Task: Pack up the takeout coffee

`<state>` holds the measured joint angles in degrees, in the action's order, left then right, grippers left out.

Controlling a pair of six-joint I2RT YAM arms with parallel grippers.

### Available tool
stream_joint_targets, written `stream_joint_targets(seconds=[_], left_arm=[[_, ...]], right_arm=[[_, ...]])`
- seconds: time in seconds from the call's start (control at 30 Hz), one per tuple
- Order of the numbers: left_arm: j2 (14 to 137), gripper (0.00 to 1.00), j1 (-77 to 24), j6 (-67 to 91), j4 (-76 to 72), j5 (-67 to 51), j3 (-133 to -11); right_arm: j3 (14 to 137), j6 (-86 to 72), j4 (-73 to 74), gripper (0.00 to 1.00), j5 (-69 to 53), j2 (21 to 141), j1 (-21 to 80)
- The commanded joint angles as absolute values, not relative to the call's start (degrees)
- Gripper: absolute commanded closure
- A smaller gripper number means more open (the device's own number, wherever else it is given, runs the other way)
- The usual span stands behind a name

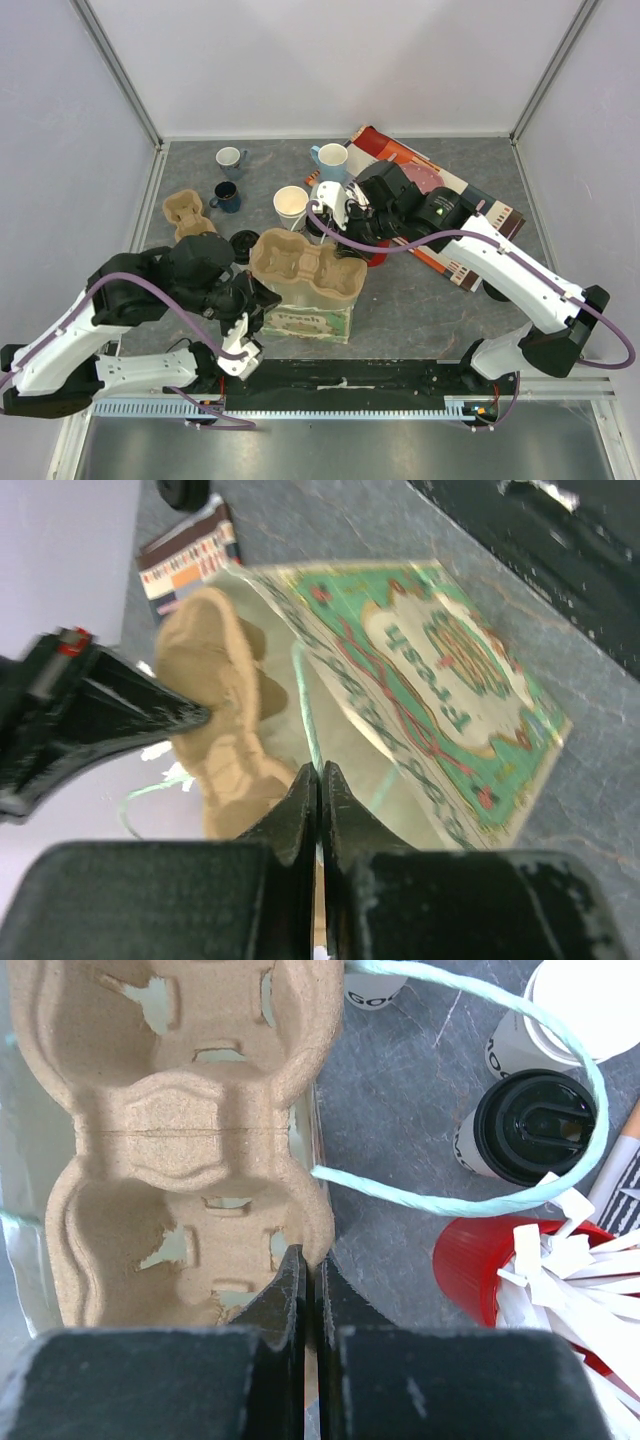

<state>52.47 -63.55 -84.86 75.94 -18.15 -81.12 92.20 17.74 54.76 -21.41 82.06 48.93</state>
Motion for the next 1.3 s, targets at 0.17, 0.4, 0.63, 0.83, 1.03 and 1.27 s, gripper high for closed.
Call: stream_joint_targets(seconds=[0.17, 0.4, 0.63, 0.83, 1.03, 1.27], left_arm=[[56.5, 0.98, -64.1, -65.0, 81.3, -36.1, -92.0], [54.2, 0.46, -64.1, -63.7, 79.5, -30.2, -87.8], [51.2, 0.32, -64.0, -59.9, 77.8, -11.1, -86.0], [43.8, 0.29, -58.6, -59.0, 82.1, -12.8, -79.8], [40.4, 0.19, -53.6, -57.0, 81.5, -18.5, -78.2], [37.6, 0.44, -53.0, -57.0, 83.2, -23.9, -72.6]], right_arm=[[95.9, 18.6, 57.9, 1.0, -14.6, 83.6, 49.8], [96.8, 19.8, 59.0, 1.0, -15.6, 84.5, 51.4], [99.0, 17.8, 60.8, 1.0, -14.5, 87.0, 54.8], [101.2, 13.5, 60.4, 1.0, -11.7, 88.4, 58.2], [103.9, 12.0, 62.0, 1.0, -7.8, 90.5, 61.4], [107.0, 11.5, 64.2, 1.0, -4.7, 92.0, 63.4]])
